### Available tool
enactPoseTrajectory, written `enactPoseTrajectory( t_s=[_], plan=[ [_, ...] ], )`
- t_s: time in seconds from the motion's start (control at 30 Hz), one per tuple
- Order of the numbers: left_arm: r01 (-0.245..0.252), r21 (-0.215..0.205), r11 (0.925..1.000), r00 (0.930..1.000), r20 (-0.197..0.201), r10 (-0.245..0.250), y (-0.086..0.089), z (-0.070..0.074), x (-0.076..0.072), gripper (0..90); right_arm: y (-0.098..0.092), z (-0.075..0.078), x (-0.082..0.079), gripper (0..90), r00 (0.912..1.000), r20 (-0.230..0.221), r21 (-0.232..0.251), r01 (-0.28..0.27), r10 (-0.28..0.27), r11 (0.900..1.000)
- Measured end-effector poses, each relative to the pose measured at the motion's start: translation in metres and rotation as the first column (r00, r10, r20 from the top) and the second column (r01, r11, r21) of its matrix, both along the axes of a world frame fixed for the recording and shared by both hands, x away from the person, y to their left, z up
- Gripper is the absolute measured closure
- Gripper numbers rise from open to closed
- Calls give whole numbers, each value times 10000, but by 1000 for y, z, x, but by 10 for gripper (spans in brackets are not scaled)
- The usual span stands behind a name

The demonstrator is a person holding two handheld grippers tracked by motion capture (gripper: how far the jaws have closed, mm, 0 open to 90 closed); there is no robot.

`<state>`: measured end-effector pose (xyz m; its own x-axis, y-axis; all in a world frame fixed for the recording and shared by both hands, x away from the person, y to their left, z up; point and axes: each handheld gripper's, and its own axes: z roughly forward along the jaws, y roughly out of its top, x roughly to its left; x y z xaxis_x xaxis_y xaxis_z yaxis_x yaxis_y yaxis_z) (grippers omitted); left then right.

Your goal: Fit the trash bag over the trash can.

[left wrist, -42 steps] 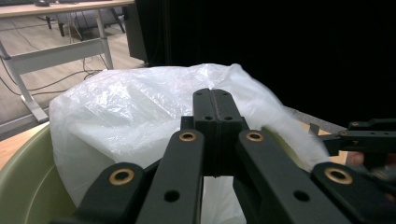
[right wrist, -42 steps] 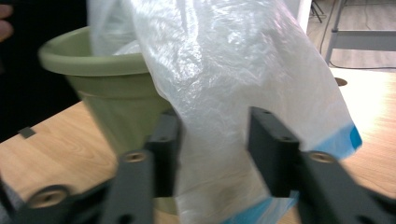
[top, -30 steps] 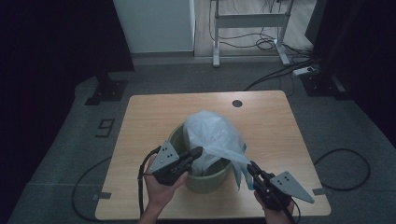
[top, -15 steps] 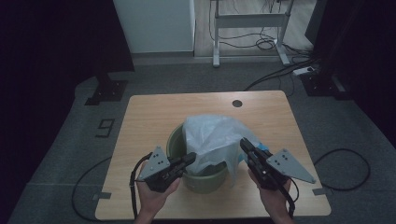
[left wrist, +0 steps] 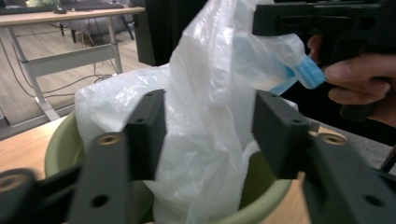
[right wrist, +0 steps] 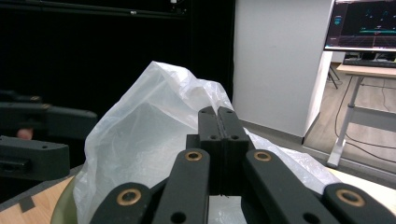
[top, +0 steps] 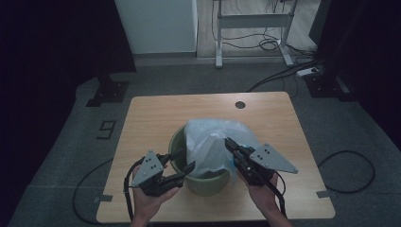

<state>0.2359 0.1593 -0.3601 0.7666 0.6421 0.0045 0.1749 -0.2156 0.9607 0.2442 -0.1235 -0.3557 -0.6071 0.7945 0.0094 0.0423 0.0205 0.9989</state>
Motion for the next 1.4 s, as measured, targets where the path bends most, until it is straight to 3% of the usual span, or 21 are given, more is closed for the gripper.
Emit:
enactPoseTrajectory(
  t_s=[0.2, 0.3, 0.37, 0.4, 0.47, 0.53, 0.57, 0.6, 0.63, 0.67, 0.77, 0.8, 0.83, 1.1, 1.4],
  plan=[
    [465, 173, 9988, 9987, -201, -462, -17, 8, 14, 392, -2, 0, -1, 892, 9998, -171, -124, -43, 41, 9999],
    [458, 222, 9987, 9987, -243, -453, -26, 8, 22, 448, -3, -1, -2, 892, 9997, -203, -127, -105, 102, 9999],
    [425, 167, 9990, 9988, -233, -421, -30, 9, 25, 501, -2, -2, -2, 892, 9997, -220, -125, -147, 144, 9998],
    [381, 111, 9992, 9991, -196, -379, -32, 9, 26, 583, -2, -3, -2, 892, 9995, -235, -137, -191, 188, 9997],
    [408, -2, 9992, 9991, -133, -408, -34, 11, 28, 626, -2, -3, -2, 892, 9995, -247, -153, -213, 209, 9997],
    [468, -38, 9989, 9988, -147, -469, -35, 12, 30, 747, -2, -4, -1, 892, 9993, -281, -188, -264, 258, 9995],
    [489, 1, 9988, 9987, -164, -488, -36, 13, 31, 855, -2, -5, -1, 888, 9990, -324, -138, -319, 314, 9994],
    [467, 10, 9989, 9988, -157, -467, -36, 13, 32, 855, -2, -5, -1, 888, 9990, -324, -138, -319, 314, 9994],
    [298, -35, 9996, 9994, -150, -298, -34, 12, 33, 893, -2, -6, -2, 757, 9980, -418, 18, -472, 472, 9989],
    [298, -35, 9996, 9994, -150, -298, -34, 12, 33, 895, -2, -6, -2, 757, 9980, -418, 18, -472, 472, 9989],
    [-184, -181, 9997, 9997, -151, 181, -25, 11, 35, 895, -1, -10, -14, 493, 9977, -397, 224, -545, 554, 9983],
    [-305, -272, 9992, 9994, -197, 300, -22, 11, 35, 895, -1, -10, -14, 493, 9977, -397, 224, -545, 554, 9983],
    [-548, -402, 9977, 9982, -283, 537, -14, 9, 36, 896, -3, -14, -22, 426, 9986, -371, 208, -366, 373, 9991],
    [-1038, -586, 9929, 9939, -432, 1013, 8, 5, 36, 896, -26, -36, -45, 373, 9965, -818, 547, -105, 150, 9984],
    [-1280, -583, 9901, 9907, -544, 1249, 18, 0, 34, 896, -49, -68, -49, 361, 9842, -1706, 512, 559, -464, 9971]
  ],
)
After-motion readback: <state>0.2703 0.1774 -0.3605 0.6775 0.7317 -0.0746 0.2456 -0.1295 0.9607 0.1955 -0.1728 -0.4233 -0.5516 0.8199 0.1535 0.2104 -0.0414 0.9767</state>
